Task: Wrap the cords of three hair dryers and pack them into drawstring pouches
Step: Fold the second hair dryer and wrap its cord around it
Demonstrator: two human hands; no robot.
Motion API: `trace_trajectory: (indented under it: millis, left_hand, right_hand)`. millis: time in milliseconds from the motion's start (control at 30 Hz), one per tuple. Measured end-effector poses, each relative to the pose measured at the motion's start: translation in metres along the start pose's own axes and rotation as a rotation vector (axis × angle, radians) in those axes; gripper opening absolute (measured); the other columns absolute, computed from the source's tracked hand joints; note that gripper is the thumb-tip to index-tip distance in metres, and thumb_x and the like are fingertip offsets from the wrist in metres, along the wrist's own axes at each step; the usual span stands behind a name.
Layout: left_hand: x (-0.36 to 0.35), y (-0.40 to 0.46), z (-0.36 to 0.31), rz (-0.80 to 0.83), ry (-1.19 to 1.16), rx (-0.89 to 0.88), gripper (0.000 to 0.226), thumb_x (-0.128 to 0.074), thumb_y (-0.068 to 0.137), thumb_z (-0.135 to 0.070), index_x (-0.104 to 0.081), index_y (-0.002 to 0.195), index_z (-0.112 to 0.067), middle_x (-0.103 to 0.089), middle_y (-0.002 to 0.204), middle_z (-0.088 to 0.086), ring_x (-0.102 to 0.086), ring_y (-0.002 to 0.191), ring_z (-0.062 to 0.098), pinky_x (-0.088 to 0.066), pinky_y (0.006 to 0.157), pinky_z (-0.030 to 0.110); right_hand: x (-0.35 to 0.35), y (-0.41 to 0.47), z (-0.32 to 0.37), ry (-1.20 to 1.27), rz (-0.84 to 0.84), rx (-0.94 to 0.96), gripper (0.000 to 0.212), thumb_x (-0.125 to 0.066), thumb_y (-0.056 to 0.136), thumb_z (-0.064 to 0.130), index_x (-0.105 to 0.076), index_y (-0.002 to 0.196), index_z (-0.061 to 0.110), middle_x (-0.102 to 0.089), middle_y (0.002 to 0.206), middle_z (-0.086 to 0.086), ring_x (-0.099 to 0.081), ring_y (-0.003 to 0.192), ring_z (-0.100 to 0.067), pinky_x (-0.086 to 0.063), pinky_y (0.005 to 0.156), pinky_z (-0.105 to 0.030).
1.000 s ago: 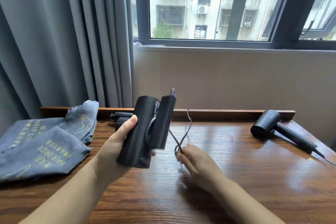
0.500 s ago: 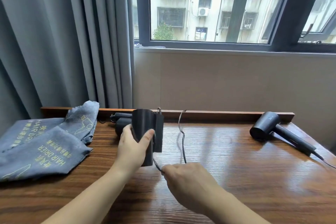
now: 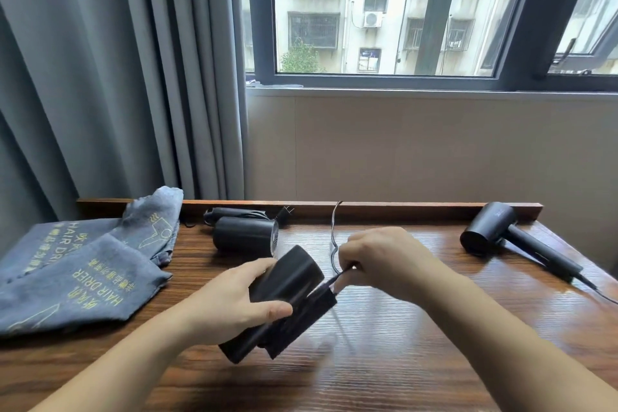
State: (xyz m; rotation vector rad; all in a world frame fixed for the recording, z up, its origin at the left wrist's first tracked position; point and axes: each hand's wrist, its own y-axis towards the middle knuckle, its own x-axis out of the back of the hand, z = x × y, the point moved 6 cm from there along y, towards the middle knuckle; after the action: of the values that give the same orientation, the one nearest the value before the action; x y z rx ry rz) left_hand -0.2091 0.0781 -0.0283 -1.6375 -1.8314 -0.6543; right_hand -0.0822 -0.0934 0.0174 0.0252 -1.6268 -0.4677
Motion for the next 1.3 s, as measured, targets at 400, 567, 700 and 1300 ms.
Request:
trace_trajectory:
  millis: [400,567,700,1300]
  left_hand:
    - [0.004,-0.013,-0.023,0.193,-0.787,-0.115,0.068,-0.078,0.075,-0.055,-0.061,0.129,-0.018,-0.065,0.126,0.016,-0.064,0.112,0.031,-0.054,0.088,0.038]
    - [-0.003,-0.003,-0.03,0.023,-1.145,-0.058,0.061,-0.085,0.067,-0.052,-0.072,0.112,-0.012,-0.072,0.105,0.019,-0.071,0.087,0.026,-0.059,0.068,0.035]
    - [-0.009,0.011,-0.027,-0.181,-1.306,0.08,0.049,-0.057,0.087,-0.044,-0.071,0.111,-0.004,-0.072,0.102,0.02,-0.07,0.079,0.027,-0.058,0.067,0.036]
    - [0.0,0.018,-0.01,-0.79,-0.586,0.181,0.044,-0.068,0.089,-0.043,-0.05,0.123,-0.022,-0.062,0.109,-0.003,-0.06,0.092,0.006,-0.045,0.063,0.012]
  right_hand:
    - [-0.043,-0.006,-0.036,1.214,-0.217,-0.408,0.011,-0.076,0.076,0.02,-0.07,0.066,0.021,-0.054,0.053,-0.001,-0.041,0.05,-0.013,-0.033,0.048,-0.027]
    - [-0.063,-0.015,-0.031,0.873,-0.295,-0.41,0.035,-0.054,0.087,0.056,-0.066,0.071,0.028,-0.052,0.054,0.008,-0.044,0.056,-0.003,-0.035,0.057,-0.03]
    - [-0.077,-0.025,0.003,0.516,-0.234,-0.317,0.037,-0.033,0.098,0.058,-0.053,0.084,0.03,-0.055,0.067,0.014,-0.054,0.067,-0.009,-0.042,0.063,-0.033]
    - [-0.052,-0.02,0.063,0.204,0.068,-0.272,0.025,-0.03,0.103,0.038,-0.042,0.09,0.021,-0.064,0.093,-0.011,-0.056,0.085,-0.036,-0.03,0.066,-0.038]
